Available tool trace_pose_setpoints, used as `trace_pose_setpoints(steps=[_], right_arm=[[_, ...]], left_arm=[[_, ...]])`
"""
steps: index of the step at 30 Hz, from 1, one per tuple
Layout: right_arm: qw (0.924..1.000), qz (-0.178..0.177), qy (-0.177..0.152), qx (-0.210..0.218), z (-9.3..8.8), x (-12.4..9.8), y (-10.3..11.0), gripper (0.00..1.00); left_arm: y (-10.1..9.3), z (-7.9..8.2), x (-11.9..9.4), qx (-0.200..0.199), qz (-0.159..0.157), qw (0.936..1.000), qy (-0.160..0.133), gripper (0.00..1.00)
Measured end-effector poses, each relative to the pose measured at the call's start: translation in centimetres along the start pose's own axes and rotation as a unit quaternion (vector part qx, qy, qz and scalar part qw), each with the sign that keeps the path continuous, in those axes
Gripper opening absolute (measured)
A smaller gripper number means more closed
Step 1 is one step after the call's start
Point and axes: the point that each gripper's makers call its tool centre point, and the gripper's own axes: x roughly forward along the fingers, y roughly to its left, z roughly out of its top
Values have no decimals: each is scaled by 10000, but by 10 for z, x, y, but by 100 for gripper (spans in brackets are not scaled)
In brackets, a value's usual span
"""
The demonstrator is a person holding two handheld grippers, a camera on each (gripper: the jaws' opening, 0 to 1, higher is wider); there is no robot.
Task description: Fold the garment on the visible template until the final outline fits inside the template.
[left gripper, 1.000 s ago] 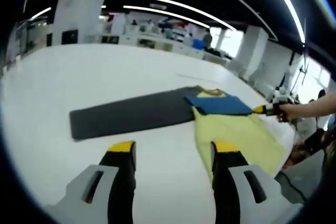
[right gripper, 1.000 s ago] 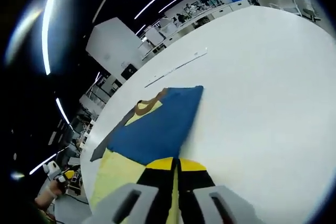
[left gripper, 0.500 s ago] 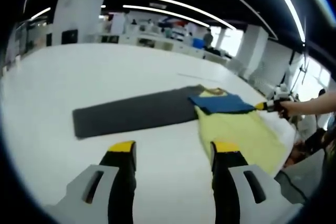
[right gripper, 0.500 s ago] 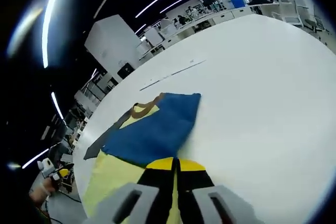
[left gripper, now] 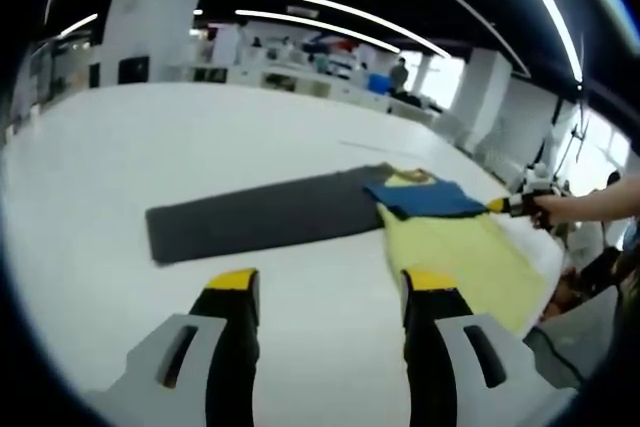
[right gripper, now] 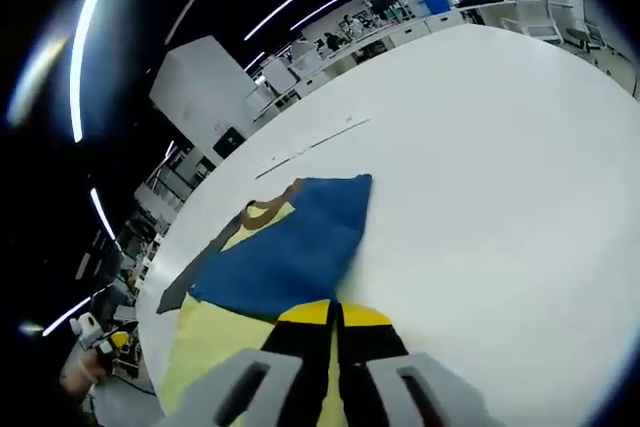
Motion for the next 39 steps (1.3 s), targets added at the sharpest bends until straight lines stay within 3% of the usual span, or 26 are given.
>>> trace_pose_setpoints(steps=[3,5,11,15,19,27,28,33,39], right_arm=[[9996,119,-5,-249,0,-1,3,0],[9957,125,-43,-916,2,-1,3,3],[9937,314,-112,-1066,4,-4,11,28],[9900,456,-192,-1322,6,-8,20,53],[9847,563,-181,-1639,5,-13,25,66],[9660,770,25,-2469,-10,-30,37,100],[9614,828,41,-2623,-11,-32,39,100],[9539,861,193,-2869,-21,-43,41,100],[9589,844,100,-2706,-19,-49,40,100]], left_arm=[[0,0,0,-2,-11,10000,-3,53],[-1,1,1,1,-17,10000,-14,53],[-1,3,1,-45,-40,10000,-49,54],[0,8,2,-59,-73,9999,-81,54],[1,12,4,-43,-138,9999,-88,55],[9,22,6,80,-246,9997,-27,55],[10,22,6,100,-243,9997,-17,55],[19,25,8,131,-245,9996,17,55],[22,23,9,164,-253,9995,122,55]])
